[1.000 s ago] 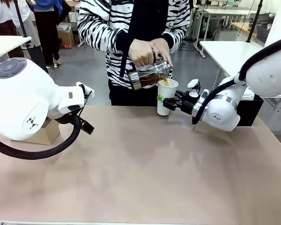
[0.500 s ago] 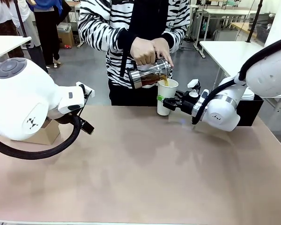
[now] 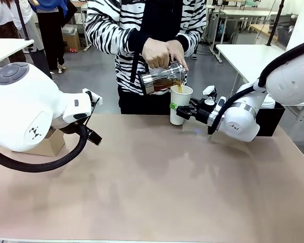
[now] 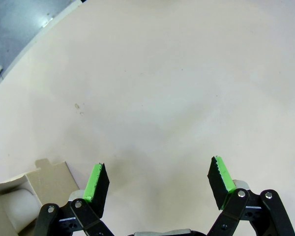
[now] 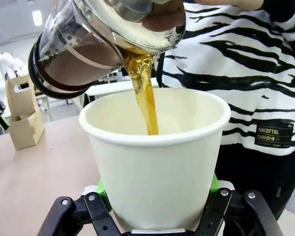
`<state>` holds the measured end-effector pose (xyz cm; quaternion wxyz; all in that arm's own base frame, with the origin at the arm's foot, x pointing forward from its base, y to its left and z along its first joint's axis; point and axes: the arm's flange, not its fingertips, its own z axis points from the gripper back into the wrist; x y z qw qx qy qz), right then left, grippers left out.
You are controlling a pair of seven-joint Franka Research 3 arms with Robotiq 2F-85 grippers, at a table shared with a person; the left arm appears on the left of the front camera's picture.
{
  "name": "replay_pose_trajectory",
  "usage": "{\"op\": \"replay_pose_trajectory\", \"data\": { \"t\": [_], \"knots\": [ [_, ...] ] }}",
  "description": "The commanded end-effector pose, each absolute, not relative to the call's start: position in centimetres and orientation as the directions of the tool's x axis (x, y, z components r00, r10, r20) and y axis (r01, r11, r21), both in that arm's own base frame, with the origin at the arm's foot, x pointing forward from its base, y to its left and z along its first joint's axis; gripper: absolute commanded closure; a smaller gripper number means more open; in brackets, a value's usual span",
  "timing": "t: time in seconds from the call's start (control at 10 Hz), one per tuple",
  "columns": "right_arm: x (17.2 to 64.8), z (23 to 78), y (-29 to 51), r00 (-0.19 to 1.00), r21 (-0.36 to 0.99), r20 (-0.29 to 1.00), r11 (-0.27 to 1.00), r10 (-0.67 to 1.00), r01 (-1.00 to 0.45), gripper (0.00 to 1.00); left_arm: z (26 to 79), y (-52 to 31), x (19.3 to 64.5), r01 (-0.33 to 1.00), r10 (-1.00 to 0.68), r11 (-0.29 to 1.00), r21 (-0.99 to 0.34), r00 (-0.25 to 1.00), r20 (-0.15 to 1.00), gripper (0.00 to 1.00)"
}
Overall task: Pour a drink into a cup and package it in a carrier.
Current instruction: When a person places the Paper Cup Lid on the 600 ml Paper Cup , lift the 600 ml Paper Cup.
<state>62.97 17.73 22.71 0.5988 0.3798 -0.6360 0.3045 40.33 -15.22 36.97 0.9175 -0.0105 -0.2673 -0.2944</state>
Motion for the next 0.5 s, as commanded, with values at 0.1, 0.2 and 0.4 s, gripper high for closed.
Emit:
{"op": "replay_pose_trajectory", "data": {
  "t": [0.1,0.2,0.4],
  "knots": [
    [62.81,23.12,17.86,0.006,0.066,0.993,0.529,-0.114,-0.846,0.2,37.02,-15.21,40.3,0.546,-0.534,0.826,0.136,0.683,0.498,0.0],
    [62.81,23.12,17.86,0.006,0.066,0.993,0.529,-0.114,-0.846,0.2,37.02,-15.21,40.3,0.546,-0.534,0.826,0.136,0.683,0.498,0.0],
    [62.81,23.12,17.86,0.006,0.066,0.993,0.529,-0.114,-0.846,0.2,37.02,-15.21,40.3,0.546,-0.534,0.826,0.136,0.683,0.498,0.0]
  ]
}}
